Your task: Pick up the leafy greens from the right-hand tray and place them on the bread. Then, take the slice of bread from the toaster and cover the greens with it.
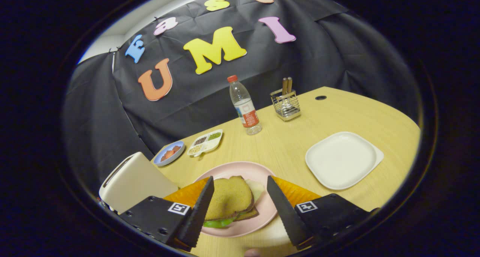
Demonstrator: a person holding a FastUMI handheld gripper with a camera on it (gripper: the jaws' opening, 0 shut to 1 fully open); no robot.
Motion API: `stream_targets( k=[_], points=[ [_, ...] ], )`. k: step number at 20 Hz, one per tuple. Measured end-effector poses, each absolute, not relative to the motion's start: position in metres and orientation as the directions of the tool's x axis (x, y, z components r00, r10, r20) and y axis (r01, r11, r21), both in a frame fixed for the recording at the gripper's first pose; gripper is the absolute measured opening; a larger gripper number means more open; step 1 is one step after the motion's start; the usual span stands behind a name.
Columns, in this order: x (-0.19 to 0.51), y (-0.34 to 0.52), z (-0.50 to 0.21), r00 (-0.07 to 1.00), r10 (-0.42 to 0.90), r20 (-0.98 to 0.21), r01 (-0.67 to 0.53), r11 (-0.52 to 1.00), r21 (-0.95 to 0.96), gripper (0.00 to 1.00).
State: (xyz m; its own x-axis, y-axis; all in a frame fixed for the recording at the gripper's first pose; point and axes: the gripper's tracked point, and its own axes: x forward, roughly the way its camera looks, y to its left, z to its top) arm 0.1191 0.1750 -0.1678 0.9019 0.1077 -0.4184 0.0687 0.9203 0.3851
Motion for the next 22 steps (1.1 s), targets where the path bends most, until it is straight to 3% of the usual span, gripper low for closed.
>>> stream_targets(
  k=[1, 4, 10, 22],
  points=[
    [0.119, 0.169, -0.159, 0.914, 0.091, -0.396, 0.064, 0.930, 0.361, 0.93],
    [0.114, 0.150, -0.127, 0.950, 0.038, -0.310, 0.053, 0.959, 0.279, 0.95],
    [0.089, 0.112, -0.046, 0.990, -0.067, -0.123, 0.078, 0.993, 0.083, 0.95],
    [0.030, 0.098, 0.026, 0.996, -0.085, 0.004, 0.084, 0.996, 0.042, 0.95]
  ],
)
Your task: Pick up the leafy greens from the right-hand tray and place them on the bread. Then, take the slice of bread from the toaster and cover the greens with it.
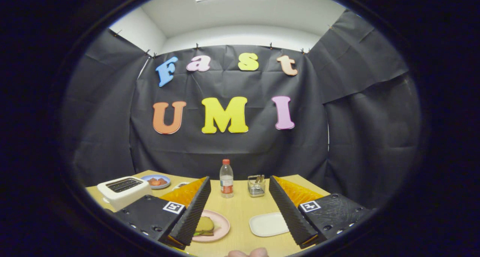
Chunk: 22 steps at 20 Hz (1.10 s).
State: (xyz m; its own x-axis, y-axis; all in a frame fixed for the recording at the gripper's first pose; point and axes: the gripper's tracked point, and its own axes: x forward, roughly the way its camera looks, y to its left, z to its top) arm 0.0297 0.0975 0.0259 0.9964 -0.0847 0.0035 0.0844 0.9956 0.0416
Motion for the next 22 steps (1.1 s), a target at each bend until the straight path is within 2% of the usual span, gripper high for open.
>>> stream_targets(
  k=[6, 22],
  points=[
    [0.016, 0.114, 0.041, 0.997, -0.066, 0.052, 0.066, 0.998, -0.009, 0.95],
    [0.015, 0.117, 0.040, 0.998, -0.062, 0.031, 0.063, 0.998, -0.011, 0.93]
  ],
)
